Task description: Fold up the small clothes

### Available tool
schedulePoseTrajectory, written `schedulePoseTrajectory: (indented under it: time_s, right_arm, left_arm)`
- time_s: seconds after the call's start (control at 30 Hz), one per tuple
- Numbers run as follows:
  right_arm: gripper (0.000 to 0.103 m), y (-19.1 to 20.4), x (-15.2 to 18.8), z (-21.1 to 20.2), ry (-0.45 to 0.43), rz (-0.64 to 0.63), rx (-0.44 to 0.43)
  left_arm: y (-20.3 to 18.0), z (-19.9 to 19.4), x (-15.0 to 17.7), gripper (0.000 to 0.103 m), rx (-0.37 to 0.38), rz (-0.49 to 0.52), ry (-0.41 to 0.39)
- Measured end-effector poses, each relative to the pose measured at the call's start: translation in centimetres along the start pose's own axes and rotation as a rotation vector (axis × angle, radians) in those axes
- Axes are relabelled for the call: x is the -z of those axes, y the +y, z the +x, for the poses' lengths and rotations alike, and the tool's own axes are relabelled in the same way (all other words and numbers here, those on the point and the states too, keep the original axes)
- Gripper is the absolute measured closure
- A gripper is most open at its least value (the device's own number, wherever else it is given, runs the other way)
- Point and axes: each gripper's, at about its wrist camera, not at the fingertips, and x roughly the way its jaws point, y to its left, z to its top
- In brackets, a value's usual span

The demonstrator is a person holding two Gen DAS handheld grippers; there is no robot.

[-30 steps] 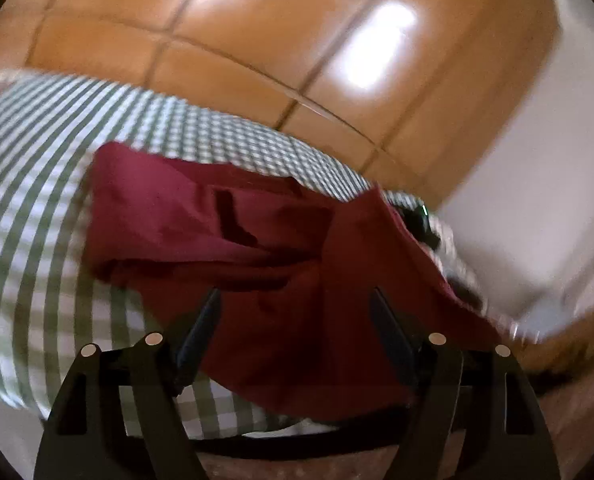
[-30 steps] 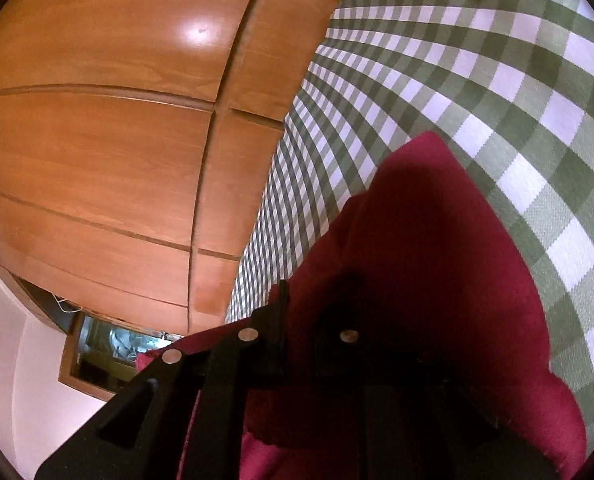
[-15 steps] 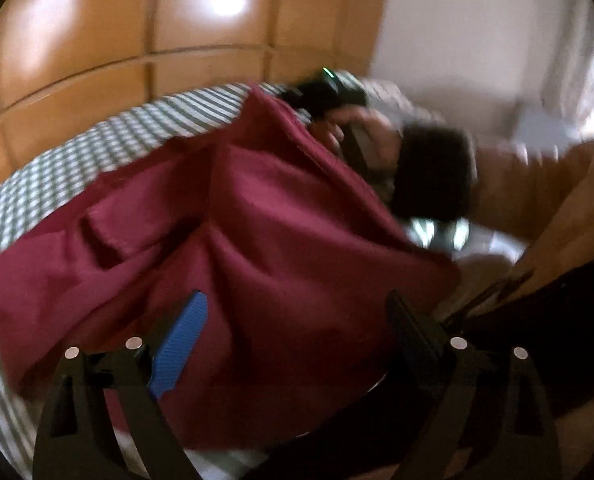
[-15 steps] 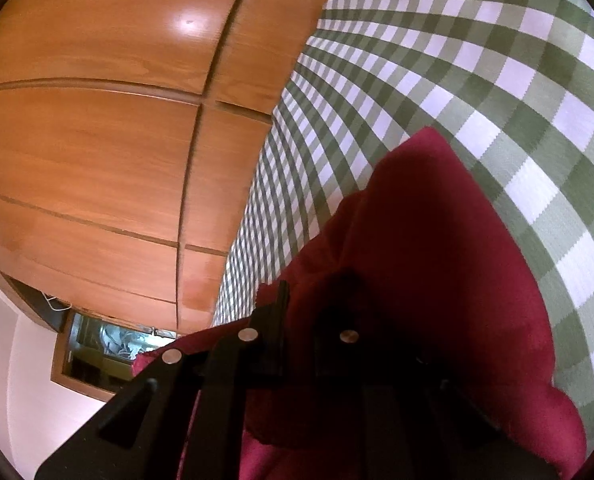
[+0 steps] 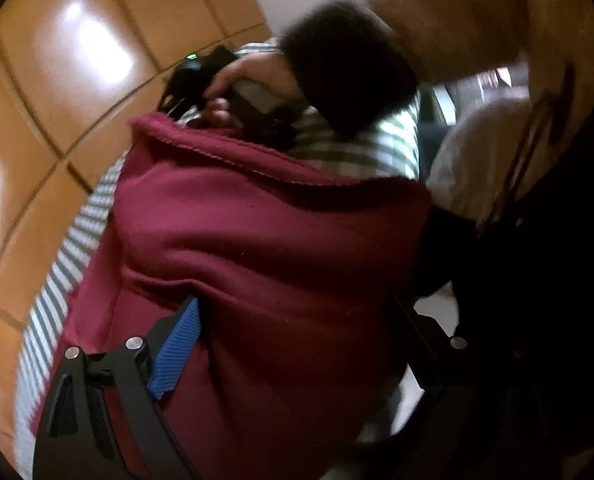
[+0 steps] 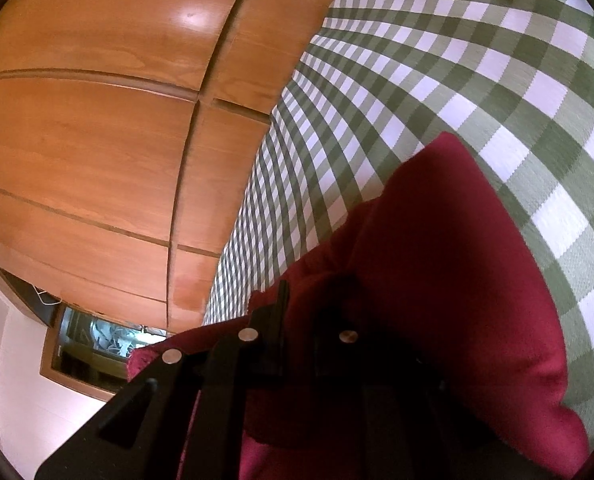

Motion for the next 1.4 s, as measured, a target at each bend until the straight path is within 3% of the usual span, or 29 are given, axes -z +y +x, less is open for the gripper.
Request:
schedulePoseTrajectory:
  time_s: [0.1, 0.13, 0.17, 0.23, 0.4, 0.5, 0.6, 0.63, 0.73, 0.8, 0.83, 0.87, 0.9, 0.93, 1.03, 1.1, 1.17, 1.3, 1.4]
  right_arm:
    - [0.097, 0.1, 0.1, 0.0, -0.003, -0.006, -0.001]
    - [0.097, 0.1, 0.1, -0.1, -0.002, -0.008, -0.003]
    - [0.097, 0.1, 0.1, -0.1, -0.002, -0.008, -0.004]
    - [0.097, 0.1, 0.1, -0.1, -0.002, -0.009, -0.004]
    - [0.097, 0.0, 0.1, -0.1, -0.003, -0.008, -0.007]
    - [0.097, 0.0, 0.2, -0.2, -0.006, -0.010, -0.010]
    - [0.097, 0.0, 0.2, -0.2, -0.009, -0.017, -0.010]
    - [0.097, 0.0, 0.2, -0.2, -0.010, -0.019, -0.010]
    - [0.097, 0.0, 0.3, -0.2, -0.012, -0.026, -0.012]
    - [0.097, 0.1, 0.3, -0.3, -0.014, -0.032, -0.015]
    - [0.097, 0.1, 0.3, -0.3, -0.015, -0.036, -0.015]
    - [0.096, 0.1, 0.4, -0.3, -0.015, -0.041, -0.015]
    - [0.096, 0.2, 0.4, -0.3, -0.016, -0.047, -0.014]
    - [0.096, 0.2, 0.5, -0.3, -0.017, -0.052, -0.017]
    - [0.087, 0.5, 0.4, -0.5, -0.011, -0.060, -0.032]
    - [0.054, 0.7, 0.3, -1.1, -0.002, -0.029, -0.099]
    - [0.042, 0.8, 0.0, -2.7, -0.010, 0.023, -0.167]
    - [0.040, 1.0, -1.0, -6.7, -0.081, 0.015, -0.134]
    - [0.045, 1.1, -1.3, -8.9, -0.094, -0.057, -0.021]
  left_arm:
    - [-0.2, 0.9, -0.3, 0.037, -0.003, 0.052, 0.014]
    - [0.0, 0.6, -0.4, 0.053, 0.003, 0.038, 0.005]
    - [0.3, 0.2, -0.4, 0.077, -0.007, 0.019, -0.004]
    - [2.3, -0.7, -0.6, 0.091, 0.008, -0.103, -0.029]
    - [9.6, -3.4, 1.0, 0.093, 0.149, -0.526, -0.164]
    - [15.2, -4.9, 4.1, 0.093, 0.210, -0.864, -0.304]
    - [19.7, -6.0, 8.3, 0.093, 0.169, -1.131, -0.426]
    - [21.3, -6.1, 10.2, 0.093, 0.105, -1.238, -0.437]
    - [24.2, -6.1, 14.9, 0.092, -0.090, -1.488, -0.362]
    - [24.5, -6.1, 16.5, 0.092, -0.130, -1.568, -0.336]
    - [24.3, -6.3, 16.5, 0.085, -0.129, -1.563, -0.339]
    - [23.8, -6.4, 16.2, 0.057, -0.125, -1.544, -0.340]
    - [23.3, -6.6, 15.8, 0.037, -0.126, -1.523, -0.334]
    - [22.6, -6.7, 15.1, 0.007, -0.129, -1.504, -0.322]
    - [20.6, -6.6, 14.1, 0.007, -0.062, -1.491, -0.370]
    - [19.9, -6.6, 14.3, 0.007, -0.036, -1.544, -0.396]
    - [19.5, -6.9, 14.7, 0.007, -0.023, -1.575, -0.435]
    - [18.5, -8.5, 16.3, 0.006, -0.065, -1.658, -0.507]
    - [18.3, -9.0, 16.4, 0.006, -0.073, -1.677, -0.496]
